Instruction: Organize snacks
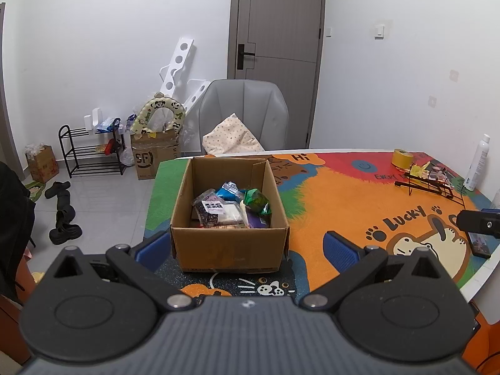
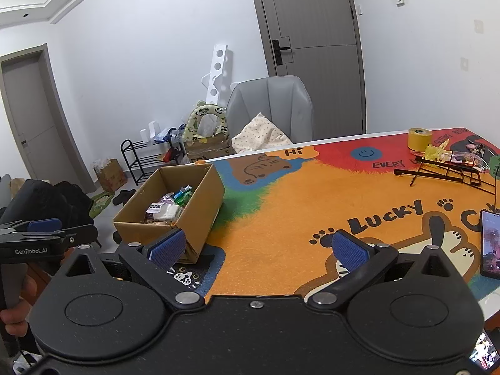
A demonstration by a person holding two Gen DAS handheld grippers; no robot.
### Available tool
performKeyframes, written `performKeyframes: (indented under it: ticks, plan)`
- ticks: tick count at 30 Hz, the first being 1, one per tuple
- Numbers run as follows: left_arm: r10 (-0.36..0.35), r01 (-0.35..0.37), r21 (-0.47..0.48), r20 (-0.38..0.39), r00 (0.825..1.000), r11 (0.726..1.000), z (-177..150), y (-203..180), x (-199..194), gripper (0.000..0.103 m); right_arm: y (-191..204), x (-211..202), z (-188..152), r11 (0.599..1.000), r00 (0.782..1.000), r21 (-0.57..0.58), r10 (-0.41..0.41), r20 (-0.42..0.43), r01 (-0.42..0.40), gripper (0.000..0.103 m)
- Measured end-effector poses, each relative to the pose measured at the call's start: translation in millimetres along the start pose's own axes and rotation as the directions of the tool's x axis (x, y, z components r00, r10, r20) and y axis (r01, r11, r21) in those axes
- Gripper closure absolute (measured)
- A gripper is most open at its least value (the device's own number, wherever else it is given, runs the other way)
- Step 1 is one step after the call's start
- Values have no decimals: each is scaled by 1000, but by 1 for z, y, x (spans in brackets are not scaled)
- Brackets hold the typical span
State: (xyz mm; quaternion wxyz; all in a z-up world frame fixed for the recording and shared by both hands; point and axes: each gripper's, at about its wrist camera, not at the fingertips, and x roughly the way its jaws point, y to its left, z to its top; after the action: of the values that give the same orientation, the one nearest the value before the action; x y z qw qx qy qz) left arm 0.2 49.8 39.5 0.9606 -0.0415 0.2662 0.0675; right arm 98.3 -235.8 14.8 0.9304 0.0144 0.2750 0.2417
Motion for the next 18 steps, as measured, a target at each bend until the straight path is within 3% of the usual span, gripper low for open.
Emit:
performKeyframes:
  ticks: [18]
  plan:
    - [-2,2,-1,-2,1000,1000,-2,-2,-1,0,1,1,1,1000,1000,3,-5,-2,5,0]
